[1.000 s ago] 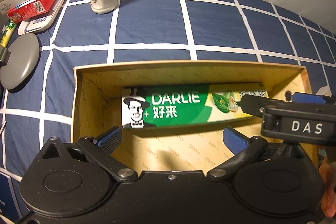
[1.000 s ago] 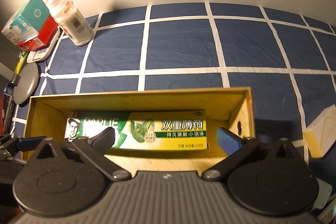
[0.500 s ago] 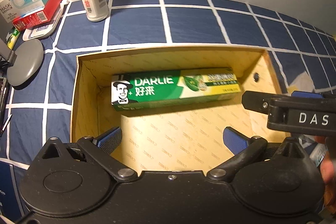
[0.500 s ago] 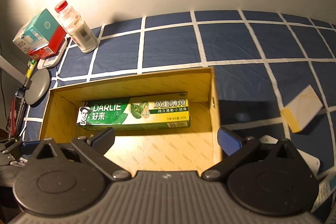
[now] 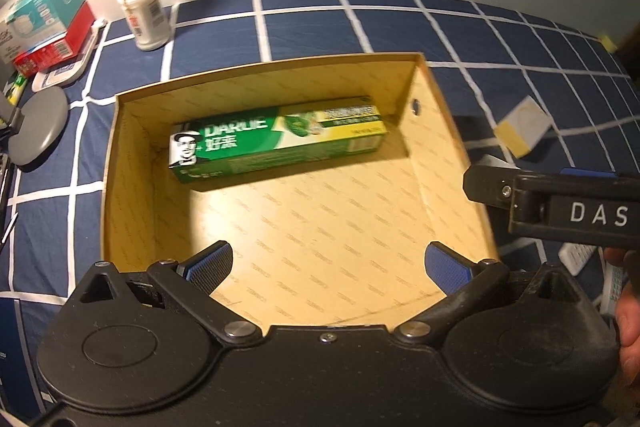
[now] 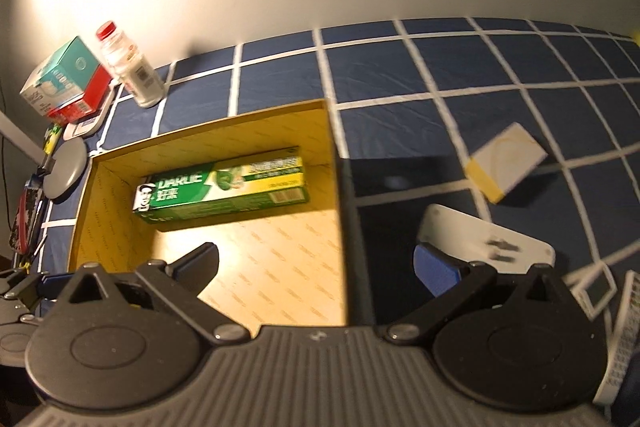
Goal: Organize objects
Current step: 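Withdraw both grippers and move them toward the white plastic plate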
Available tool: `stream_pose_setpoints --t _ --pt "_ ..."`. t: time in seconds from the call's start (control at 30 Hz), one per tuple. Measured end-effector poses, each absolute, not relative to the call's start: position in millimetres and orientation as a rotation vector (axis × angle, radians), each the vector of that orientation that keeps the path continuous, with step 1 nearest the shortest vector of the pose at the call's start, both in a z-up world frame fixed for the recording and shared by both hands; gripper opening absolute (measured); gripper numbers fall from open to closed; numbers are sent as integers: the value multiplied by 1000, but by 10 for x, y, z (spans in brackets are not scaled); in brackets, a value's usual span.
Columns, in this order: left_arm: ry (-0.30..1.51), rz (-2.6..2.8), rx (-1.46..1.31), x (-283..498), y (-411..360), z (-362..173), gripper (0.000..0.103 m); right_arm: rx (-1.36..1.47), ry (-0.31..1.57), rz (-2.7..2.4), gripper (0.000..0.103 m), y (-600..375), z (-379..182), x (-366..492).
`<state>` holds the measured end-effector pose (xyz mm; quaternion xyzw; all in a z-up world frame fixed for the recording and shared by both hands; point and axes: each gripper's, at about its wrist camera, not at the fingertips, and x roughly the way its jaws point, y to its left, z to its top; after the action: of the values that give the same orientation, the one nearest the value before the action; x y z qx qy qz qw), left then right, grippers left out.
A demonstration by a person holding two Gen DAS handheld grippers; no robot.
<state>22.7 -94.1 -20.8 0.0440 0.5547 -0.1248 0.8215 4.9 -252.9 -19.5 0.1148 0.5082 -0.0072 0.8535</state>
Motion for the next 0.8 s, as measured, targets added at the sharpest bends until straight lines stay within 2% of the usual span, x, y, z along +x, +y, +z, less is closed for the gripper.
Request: stream_pose_setpoints --t 0.37,0.8 --pt "1164 -374 146 41 -1537 -144 103 267 1049 -117 103 -3085 -101 -341" --pt "1181 -462 204 200 -2354 -260 103 373 1050 -243 103 -3959 -225 -331"
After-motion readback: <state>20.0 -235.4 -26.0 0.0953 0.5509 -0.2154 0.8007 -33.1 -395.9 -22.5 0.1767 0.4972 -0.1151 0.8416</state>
